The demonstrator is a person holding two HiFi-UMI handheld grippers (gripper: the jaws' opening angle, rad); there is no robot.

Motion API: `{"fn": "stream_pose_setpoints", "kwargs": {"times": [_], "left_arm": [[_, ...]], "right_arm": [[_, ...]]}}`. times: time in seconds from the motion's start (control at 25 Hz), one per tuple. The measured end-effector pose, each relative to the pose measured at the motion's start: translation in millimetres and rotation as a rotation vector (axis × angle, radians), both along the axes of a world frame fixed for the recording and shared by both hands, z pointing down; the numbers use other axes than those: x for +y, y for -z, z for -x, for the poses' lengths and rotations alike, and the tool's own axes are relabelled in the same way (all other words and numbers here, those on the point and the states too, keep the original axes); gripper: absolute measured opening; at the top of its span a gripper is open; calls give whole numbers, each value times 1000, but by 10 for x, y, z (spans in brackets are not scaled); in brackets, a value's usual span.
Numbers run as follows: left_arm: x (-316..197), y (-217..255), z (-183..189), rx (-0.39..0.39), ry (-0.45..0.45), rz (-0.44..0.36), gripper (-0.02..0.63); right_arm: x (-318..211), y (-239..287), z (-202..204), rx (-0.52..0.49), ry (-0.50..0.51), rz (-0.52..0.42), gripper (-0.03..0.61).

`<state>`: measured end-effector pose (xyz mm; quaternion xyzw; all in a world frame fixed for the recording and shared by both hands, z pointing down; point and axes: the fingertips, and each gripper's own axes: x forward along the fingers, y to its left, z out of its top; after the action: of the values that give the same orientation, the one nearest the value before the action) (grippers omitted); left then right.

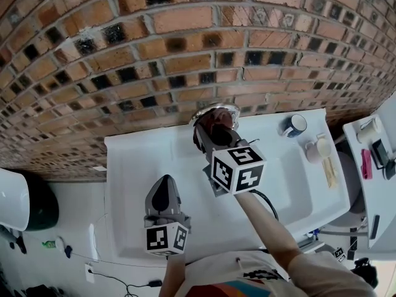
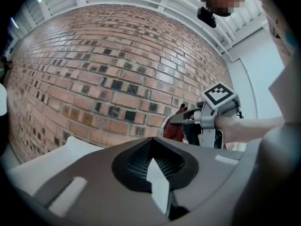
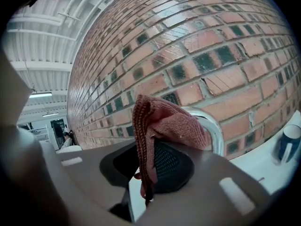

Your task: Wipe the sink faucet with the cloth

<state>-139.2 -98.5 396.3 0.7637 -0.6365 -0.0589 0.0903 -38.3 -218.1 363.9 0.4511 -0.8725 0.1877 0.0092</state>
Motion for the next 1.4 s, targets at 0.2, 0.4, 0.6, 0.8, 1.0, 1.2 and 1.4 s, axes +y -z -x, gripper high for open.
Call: {"fn": "stream_pose_setpoints", "kwargs": {"times": [0.2,0.4,0.6,0.8,1.0,1.2,1.4], "left_arm": [[7,-6,11,-4,5,6,5],[-4,-1,46,-8,12,2,5],[39,-25,24,-7,8,14,5],[33,-14,88,-12,25,10,5],[35,-57,63,-10,14,17,5],[44,-24,86,-5,22,14,5],[48,-57,122,-1,27,15,5]], "right_arm": [[87,-77,23,16,29,-5,51],[316,35,135,7,47,-101,51],[113,-62,395,2,105,-42,49],[71,229,257,-2,67,-106,49],[25,486,15,-4,1,-168,49],[-64,617,-351,-46,-88,-185,49],[-214,493,-841,-38,-192,-127,49]]}}
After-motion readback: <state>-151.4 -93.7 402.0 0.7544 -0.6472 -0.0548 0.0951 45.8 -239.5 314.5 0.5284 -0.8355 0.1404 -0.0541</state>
